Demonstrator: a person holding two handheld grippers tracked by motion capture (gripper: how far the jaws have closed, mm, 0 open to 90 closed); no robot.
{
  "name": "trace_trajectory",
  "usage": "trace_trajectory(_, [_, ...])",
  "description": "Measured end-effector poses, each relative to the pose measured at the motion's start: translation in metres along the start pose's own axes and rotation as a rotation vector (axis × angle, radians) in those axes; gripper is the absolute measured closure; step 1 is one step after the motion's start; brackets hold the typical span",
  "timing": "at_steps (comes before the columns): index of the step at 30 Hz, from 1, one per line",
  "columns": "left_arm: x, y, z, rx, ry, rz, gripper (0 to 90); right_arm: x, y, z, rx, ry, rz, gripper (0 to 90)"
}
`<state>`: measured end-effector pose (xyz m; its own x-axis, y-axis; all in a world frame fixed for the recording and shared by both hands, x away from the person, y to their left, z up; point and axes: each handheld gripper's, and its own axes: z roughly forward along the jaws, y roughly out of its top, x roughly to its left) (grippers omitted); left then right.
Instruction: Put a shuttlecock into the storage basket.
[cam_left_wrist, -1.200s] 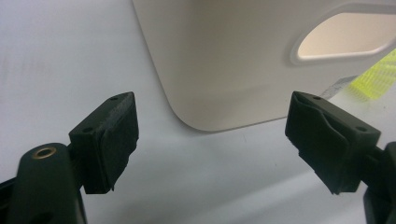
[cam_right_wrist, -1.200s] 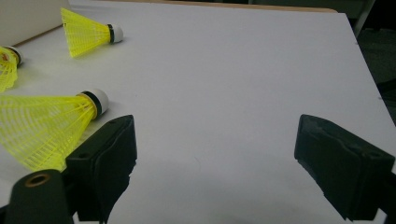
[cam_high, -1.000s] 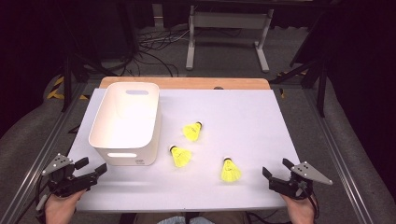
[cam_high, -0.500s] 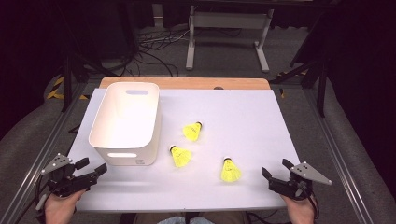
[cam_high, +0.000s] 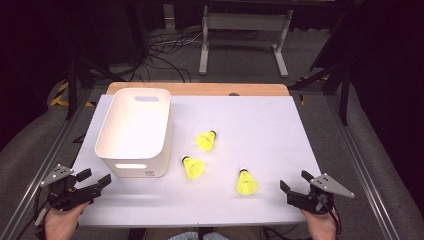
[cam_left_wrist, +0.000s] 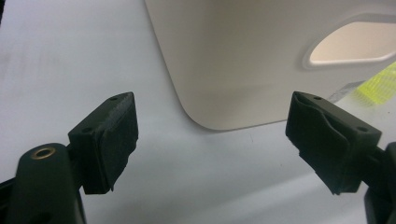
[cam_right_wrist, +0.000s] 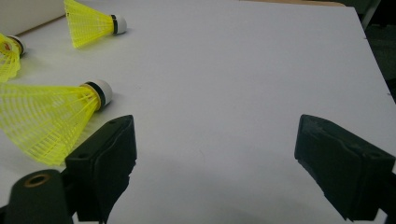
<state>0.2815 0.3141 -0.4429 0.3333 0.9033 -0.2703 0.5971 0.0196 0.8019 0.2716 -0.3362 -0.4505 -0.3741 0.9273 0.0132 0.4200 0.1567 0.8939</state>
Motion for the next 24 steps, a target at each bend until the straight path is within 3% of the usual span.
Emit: trace_trajectory(24, [0.017,0.006,-0.009,-0.024,0.039,-0.037,18.3,0.000,0.000,0.001,0.011,-0.004,-0.003,13.5])
